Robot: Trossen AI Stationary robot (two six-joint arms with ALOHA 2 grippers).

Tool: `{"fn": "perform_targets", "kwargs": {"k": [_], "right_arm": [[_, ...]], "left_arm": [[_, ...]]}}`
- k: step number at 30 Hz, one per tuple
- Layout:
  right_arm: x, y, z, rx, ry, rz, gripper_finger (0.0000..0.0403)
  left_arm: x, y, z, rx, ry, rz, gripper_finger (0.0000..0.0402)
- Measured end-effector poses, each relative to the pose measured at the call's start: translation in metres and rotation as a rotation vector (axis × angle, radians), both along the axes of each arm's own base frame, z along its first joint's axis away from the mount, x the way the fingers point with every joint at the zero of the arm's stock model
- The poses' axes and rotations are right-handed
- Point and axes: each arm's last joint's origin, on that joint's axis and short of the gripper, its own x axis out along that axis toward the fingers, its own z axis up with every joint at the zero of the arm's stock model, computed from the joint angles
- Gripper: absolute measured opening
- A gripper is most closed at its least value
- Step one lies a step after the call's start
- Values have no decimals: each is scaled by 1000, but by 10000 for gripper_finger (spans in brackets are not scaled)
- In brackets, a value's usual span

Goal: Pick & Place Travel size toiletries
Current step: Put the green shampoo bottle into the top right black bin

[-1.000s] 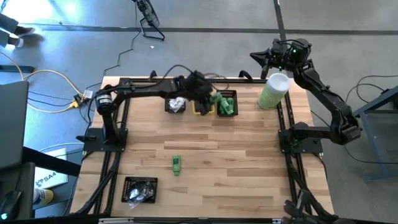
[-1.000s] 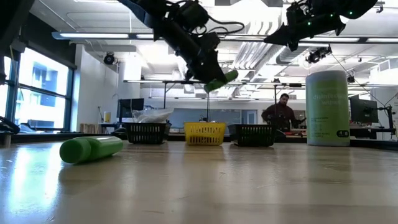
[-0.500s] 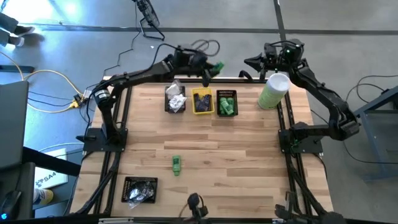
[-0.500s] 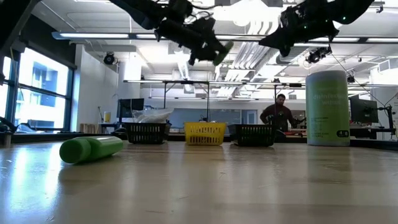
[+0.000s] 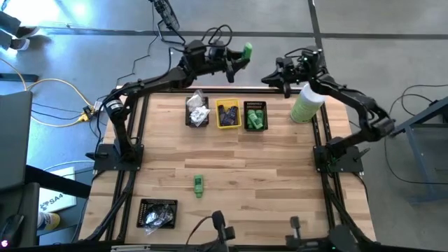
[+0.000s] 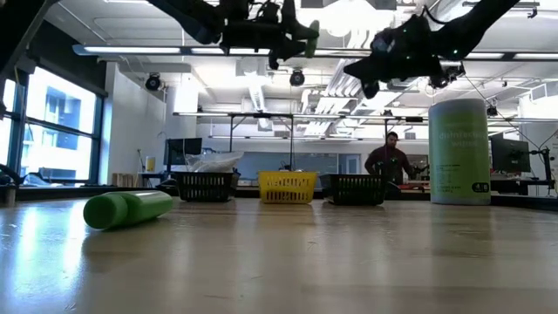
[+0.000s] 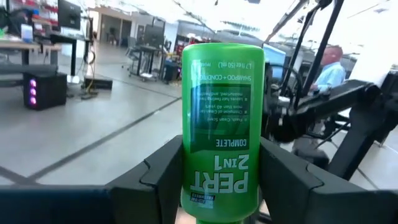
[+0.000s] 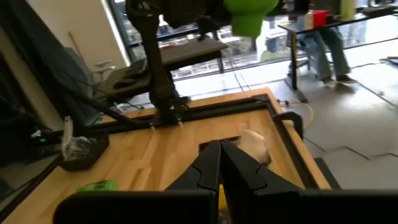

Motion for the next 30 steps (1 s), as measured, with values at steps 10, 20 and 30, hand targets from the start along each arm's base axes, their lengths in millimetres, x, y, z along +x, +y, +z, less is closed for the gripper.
{"fn": "perform_targets", "kwargs": {"k": [10,20,30], "right_arm": [[30,9,3,-37,-38,-67,4],[54,16,-8,15,-5,-143,4],[57,17,-6,-9,-24,-213,87]], "left_arm": [[-20,27,-6,-14,0,26,172],[-20,26,-6,25,15,-52,172],[-14,17,-8,13,34,-102,172]]}}
